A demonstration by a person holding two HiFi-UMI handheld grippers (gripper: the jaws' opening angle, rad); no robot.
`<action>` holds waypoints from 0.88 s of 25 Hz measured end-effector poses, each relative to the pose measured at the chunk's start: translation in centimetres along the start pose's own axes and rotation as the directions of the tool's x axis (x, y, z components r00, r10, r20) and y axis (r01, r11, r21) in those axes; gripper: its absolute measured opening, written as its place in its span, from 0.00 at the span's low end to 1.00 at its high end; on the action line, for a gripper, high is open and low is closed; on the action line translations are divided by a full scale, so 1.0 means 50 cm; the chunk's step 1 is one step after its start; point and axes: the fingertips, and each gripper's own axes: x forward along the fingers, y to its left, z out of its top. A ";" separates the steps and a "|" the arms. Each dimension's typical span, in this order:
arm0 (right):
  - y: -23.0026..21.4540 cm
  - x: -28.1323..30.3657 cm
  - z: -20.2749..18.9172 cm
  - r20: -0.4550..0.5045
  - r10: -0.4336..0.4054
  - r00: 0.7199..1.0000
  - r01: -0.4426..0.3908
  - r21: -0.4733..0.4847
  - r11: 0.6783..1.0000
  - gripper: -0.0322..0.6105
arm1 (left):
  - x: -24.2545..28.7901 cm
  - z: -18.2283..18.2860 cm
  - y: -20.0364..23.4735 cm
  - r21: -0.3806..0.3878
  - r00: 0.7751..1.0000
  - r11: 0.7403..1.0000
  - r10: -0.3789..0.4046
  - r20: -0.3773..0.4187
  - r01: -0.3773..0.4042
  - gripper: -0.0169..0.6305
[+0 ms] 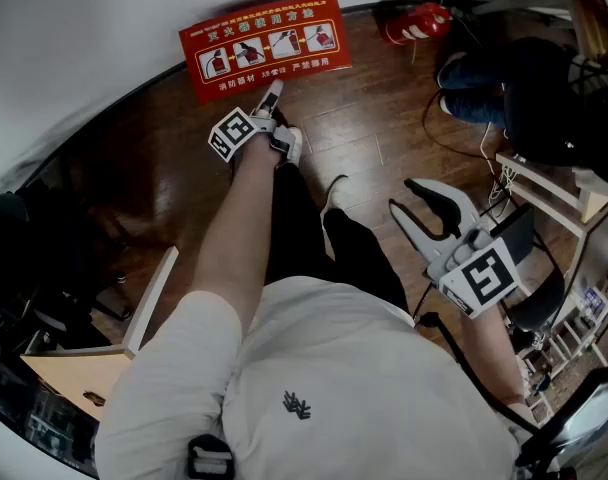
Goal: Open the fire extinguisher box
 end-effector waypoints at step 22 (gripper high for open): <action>-0.017 0.074 -0.004 -0.030 0.128 0.991 -0.127 0.028 0.992 0.26 | 0.016 0.062 -0.028 -0.065 0.994 0.997 -0.026 0.106 0.033 0.20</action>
